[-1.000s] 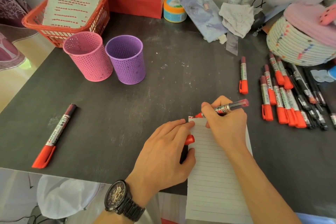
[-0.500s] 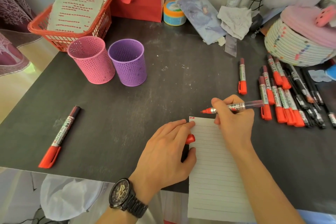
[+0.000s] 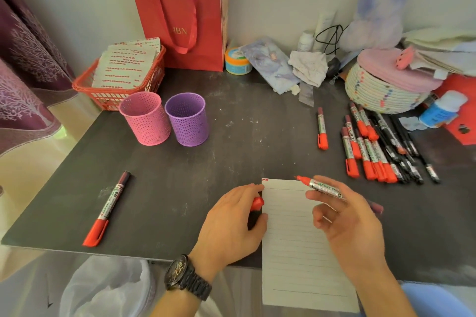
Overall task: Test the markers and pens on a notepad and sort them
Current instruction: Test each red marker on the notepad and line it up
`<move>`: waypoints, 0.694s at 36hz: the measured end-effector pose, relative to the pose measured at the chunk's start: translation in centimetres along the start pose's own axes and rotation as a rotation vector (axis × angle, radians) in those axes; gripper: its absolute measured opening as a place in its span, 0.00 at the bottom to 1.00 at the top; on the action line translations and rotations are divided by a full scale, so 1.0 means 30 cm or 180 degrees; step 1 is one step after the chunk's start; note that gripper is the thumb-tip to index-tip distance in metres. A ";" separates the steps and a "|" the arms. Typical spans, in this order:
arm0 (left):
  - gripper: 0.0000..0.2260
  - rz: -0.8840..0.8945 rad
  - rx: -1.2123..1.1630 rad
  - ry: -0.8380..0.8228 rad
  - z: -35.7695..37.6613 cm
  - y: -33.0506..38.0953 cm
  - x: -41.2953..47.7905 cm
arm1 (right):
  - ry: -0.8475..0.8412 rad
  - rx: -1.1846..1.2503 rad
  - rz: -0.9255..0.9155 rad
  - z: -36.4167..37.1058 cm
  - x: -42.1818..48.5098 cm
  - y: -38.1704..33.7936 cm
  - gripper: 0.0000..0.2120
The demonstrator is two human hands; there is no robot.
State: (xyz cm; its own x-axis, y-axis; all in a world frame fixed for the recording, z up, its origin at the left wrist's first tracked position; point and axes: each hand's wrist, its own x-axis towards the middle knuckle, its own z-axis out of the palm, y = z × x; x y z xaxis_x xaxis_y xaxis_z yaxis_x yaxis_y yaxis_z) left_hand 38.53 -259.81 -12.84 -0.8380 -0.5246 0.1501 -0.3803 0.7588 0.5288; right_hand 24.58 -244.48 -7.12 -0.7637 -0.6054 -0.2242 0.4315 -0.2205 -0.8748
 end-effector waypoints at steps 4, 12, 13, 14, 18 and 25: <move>0.11 -0.0301 -0.0698 0.0211 -0.025 0.008 -0.012 | 0.0053 0.0226 0.0137 -0.026 -0.092 0.019 0.17; 0.18 -0.0817 -0.2302 0.0205 -0.056 0.025 -0.196 | 0.0399 0.0380 0.0372 -0.059 -0.231 0.078 0.10; 0.18 -0.0850 -0.2317 0.0184 -0.057 0.027 -0.221 | 0.0404 0.0335 0.0378 -0.062 -0.248 0.083 0.10; 0.17 -0.0871 -0.2294 0.0171 -0.060 0.031 -0.244 | 0.0410 0.0293 0.0376 -0.064 -0.262 0.089 0.10; 0.17 -0.0832 -0.2334 0.0133 -0.076 0.047 -0.311 | 0.0465 0.0219 0.0464 -0.071 -0.308 0.115 0.10; 0.14 -0.0905 -0.2438 0.0239 -0.077 0.067 -0.379 | 0.0770 -0.0155 0.0375 -0.074 -0.364 0.145 0.14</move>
State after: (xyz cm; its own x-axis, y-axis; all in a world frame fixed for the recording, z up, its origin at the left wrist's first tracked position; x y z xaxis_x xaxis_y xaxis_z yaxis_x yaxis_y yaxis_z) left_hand 48.19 -253.20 -11.54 -0.7111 -0.7023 -0.0345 -0.1788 0.1333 0.9748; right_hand 33.73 -237.14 -9.44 -0.8045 -0.4232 -0.4167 0.5051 -0.1186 -0.8548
